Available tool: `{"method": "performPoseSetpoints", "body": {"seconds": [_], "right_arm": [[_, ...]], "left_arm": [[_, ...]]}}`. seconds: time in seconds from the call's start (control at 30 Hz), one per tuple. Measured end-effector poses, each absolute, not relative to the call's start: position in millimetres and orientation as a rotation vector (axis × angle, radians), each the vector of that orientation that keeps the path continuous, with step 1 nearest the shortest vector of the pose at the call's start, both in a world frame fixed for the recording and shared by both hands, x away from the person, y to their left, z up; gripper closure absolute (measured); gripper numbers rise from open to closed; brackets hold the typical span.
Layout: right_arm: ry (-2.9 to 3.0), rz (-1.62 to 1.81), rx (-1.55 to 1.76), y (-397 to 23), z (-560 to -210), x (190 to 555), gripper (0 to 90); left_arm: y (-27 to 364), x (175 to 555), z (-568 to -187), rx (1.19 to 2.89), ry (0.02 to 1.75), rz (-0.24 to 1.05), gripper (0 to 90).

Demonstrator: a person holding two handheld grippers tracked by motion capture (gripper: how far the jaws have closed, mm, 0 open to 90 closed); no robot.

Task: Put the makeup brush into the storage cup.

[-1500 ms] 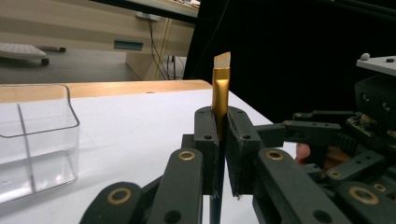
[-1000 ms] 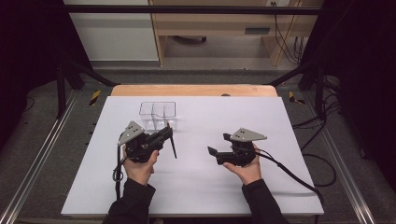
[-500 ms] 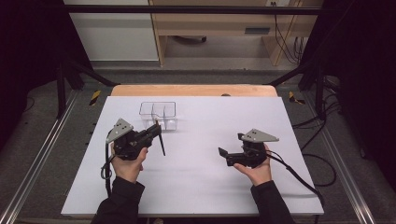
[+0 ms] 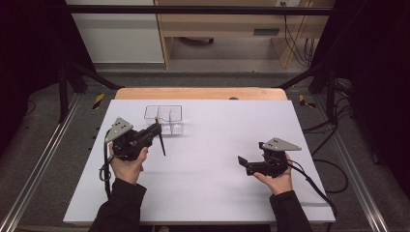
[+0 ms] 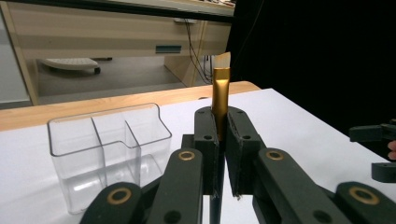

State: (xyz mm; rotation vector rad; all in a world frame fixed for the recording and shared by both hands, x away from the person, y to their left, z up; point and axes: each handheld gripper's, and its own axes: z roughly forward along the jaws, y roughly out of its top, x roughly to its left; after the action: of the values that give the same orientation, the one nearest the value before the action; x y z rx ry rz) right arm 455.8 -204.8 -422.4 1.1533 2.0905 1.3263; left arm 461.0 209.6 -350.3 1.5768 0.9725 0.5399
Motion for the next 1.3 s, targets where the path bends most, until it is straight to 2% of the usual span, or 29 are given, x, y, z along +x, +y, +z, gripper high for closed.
{"method": "performPoseSetpoints", "body": {"seconds": [1.3], "right_arm": [[2.024,1.284,1.243,-239.6,-429.6,449.8,2.6]], "left_arm": [[232.9,514.2,-323.7,1.636,1.039,0.658,82.8]]}}
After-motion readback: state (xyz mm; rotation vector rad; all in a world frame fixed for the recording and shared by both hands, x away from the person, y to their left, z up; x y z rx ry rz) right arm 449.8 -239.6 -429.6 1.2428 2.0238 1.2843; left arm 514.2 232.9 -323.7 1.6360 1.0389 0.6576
